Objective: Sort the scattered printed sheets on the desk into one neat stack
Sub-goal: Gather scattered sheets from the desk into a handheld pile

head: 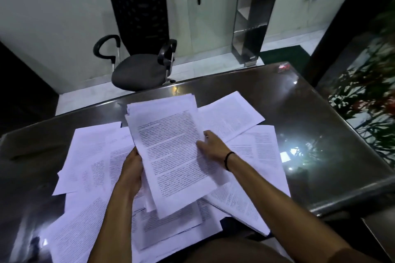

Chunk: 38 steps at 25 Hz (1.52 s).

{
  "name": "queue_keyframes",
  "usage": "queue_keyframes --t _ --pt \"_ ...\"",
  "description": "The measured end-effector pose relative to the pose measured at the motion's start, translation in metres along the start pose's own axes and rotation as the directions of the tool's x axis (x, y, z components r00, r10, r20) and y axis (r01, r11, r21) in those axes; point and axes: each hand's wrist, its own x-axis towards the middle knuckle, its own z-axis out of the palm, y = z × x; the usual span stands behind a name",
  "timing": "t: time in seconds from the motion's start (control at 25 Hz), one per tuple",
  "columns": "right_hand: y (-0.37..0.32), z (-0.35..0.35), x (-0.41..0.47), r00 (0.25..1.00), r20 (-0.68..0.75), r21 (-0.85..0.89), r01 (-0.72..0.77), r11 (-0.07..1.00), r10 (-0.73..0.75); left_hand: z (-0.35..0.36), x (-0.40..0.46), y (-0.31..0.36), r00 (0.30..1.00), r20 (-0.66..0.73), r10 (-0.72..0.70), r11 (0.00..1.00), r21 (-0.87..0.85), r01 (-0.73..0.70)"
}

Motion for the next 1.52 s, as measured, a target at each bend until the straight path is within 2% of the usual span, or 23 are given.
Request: queue_keyframes --t 0.08,0.12,0.16,0.24,0.32,0.36,0.4,0.48,0.56,0.84,0.96,1.12,1.2,1.32,1.44,1.52 --pt "0.014 0.013 -0.009 0.999 0.016 0.065 -0.037 0.997 0.036 0.003 -0.006 -0.01 0.995 0.067 -0.079 0.986 -0.145 0.088" --pt "0.022 0.014 -0.012 0.999 0.015 0.067 -0.05 0.996 0.05 0.003 -0.005 -0.017 0.993 0.084 -0.084 0.982 -0.163 0.097" --pt "0.029 0.014 -0.014 0.998 0.031 0.057 -0.063 0.996 0.061 0.006 -0.006 -0.024 0.994 0.097 -0.055 0.991 -0.113 0.066" --pt "0.043 0.007 -0.016 0.991 0.108 0.029 -0.078 0.997 0.074 0.011 -0.011 -0.038 0.998 0.013 0.053 0.988 0.146 -0.055" --pt "0.062 -0.013 -0.016 0.986 0.136 -0.131 -0.077 0.988 0.095 0.013 -0.013 -0.049 0.996 -0.052 0.073 0.967 0.249 -0.058" --pt "0.074 -0.03 -0.015 0.99 0.086 -0.298 -0.079 0.951 0.109 0.013 -0.015 -0.05 0.996 -0.064 0.068 0.958 0.282 -0.048" --pt "0.089 -0.048 -0.016 0.99 0.003 -0.482 -0.12 0.868 0.139 0.011 -0.014 -0.05 0.994 -0.072 0.084 0.948 0.313 -0.057" --pt "0.12 -0.087 -0.026 0.954 -0.151 -0.716 -0.287 0.636 0.261 0.008 -0.009 -0.048 0.99 -0.084 0.111 0.918 0.391 -0.069" --pt "0.144 -0.113 -0.038 0.92 -0.187 -0.775 -0.353 0.524 0.344 0.007 -0.002 -0.047 0.988 -0.077 0.134 0.91 0.403 -0.092" --pt "0.16 -0.131 -0.046 0.932 -0.217 -0.836 -0.33 0.437 0.289 0.049 -0.004 -0.037 0.985 0.041 0.167 0.867 0.469 -0.166" --pt "0.167 -0.137 -0.044 0.943 -0.18 -0.83 -0.298 0.472 0.278 0.063 -0.005 -0.031 0.982 0.063 0.178 0.842 0.506 -0.185" --pt "0.176 -0.147 -0.044 0.955 -0.082 -0.665 -0.265 0.698 0.285 0.072 -0.008 -0.024 0.979 0.082 0.189 0.822 0.532 -0.203" --pt "0.163 -0.163 -0.043 0.965 -0.078 -0.584 -0.247 0.773 0.249 0.075 -0.011 -0.015 0.957 0.138 0.255 0.742 0.607 -0.285" --pt "0.113 -0.195 -0.04 0.985 -0.166 -0.61 -0.133 0.781 0.038 0.086 -0.015 0.006 0.871 0.381 0.311 0.523 0.697 -0.491" --pt "0.038 -0.201 -0.036 0.965 -0.13 -0.694 0.075 0.716 -0.227 0.132 -0.026 0.024 0.68 0.642 0.354 0.283 0.62 -0.732" --pt "-0.005 -0.19 -0.039 0.932 -0.043 -0.719 0.22 0.659 -0.359 0.172 -0.04 0.029 0.588 0.746 0.313 0.106 0.588 -0.802"
